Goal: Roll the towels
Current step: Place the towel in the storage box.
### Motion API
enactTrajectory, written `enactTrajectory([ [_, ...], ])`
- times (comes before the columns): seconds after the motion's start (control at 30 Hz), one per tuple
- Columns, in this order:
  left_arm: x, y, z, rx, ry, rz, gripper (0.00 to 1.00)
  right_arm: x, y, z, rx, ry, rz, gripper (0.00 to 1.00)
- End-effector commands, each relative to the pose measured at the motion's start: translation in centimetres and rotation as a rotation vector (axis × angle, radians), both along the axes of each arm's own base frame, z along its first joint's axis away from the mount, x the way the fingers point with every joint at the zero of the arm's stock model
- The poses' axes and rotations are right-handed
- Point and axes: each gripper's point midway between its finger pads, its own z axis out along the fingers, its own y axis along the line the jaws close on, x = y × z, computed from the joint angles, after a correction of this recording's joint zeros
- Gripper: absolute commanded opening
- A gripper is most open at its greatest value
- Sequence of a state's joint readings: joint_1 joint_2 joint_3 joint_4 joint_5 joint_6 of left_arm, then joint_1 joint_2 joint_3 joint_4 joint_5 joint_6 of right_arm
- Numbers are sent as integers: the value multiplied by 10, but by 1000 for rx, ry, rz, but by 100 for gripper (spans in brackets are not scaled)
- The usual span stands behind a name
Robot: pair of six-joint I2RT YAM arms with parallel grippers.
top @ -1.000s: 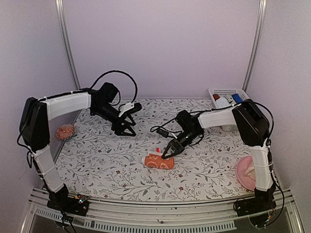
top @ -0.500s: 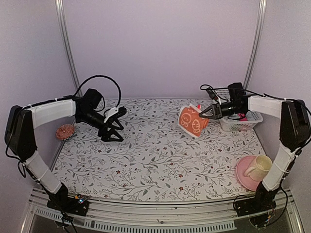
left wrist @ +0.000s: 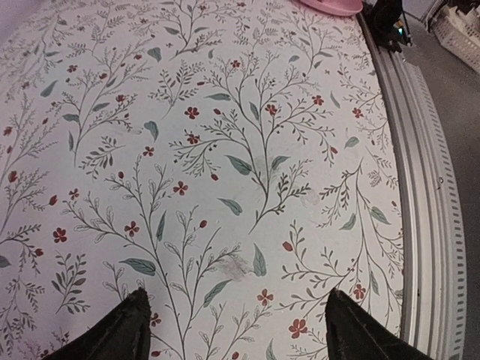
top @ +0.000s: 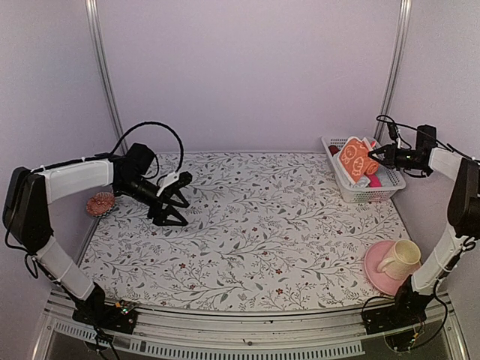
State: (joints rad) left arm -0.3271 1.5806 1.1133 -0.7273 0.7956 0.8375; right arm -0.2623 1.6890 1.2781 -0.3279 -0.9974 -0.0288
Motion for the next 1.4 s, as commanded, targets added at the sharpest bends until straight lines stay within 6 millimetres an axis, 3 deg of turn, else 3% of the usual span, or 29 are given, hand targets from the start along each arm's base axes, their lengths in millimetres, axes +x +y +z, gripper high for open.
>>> enactTrajectory([
  [0.0, -2, 1, 7, -31, -12, -9, 80, 2, -34, 36, -40, -90, -97, 3],
  [0.2, -3, 1, 3, -29, -5, -7, 80, 2, -54, 42, -35, -103, -134, 3],
  [0.37, -1, 2, 2, -25, -8, 0, 80, -4, -94, 54, -109, -127, -282, 2],
  [0.8, 0, 1, -4, -21, 14, 3, 80, -12, -164, 62, -401, -125, -649, 2],
  [1.37, -4, 2, -11, -18, 34, 3, 80, 12, -195, 38, -657, -61, -814, 2],
])
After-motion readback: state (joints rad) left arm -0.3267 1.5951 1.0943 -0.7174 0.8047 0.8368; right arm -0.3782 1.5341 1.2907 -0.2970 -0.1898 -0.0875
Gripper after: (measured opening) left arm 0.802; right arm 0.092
